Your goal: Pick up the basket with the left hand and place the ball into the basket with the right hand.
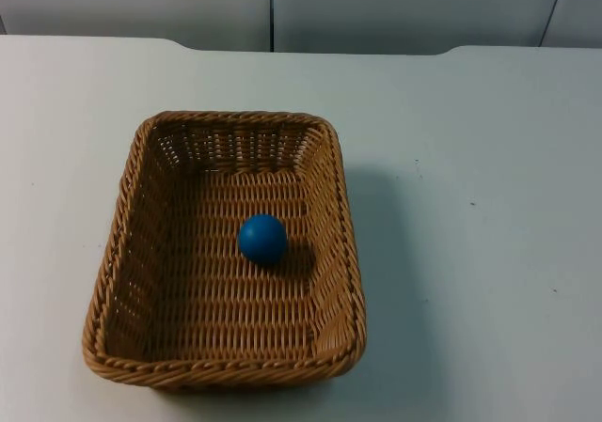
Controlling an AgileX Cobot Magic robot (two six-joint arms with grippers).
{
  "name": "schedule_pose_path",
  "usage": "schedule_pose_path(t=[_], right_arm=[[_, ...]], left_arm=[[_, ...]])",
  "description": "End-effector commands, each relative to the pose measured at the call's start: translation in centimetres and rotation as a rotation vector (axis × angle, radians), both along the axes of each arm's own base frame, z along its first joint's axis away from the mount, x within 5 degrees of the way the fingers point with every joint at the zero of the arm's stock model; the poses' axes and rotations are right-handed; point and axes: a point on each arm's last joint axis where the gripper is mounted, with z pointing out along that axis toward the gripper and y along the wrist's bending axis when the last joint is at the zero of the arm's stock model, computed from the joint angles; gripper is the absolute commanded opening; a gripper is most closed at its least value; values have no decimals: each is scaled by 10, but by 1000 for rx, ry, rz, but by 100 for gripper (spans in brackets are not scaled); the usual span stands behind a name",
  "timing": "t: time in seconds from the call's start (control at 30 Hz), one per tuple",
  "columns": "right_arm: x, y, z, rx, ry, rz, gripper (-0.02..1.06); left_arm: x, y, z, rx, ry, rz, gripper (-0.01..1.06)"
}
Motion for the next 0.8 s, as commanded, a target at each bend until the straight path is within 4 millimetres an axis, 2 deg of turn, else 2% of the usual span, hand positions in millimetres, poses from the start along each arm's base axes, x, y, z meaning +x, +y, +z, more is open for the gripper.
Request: schedule_pose_path(t=[0.0,0.27,0.77], right_arm=[[1,0,-2,2,-6,-3,105],[1,0,-2,2,-6,-3,105],[1,0,-2,2,-6,-17,105]], left_arm=[[0,0,1,-13,-16,0,105],[0,-1,1,-10,-17,130,105],[0,-1,1,-8,-17,173,105]])
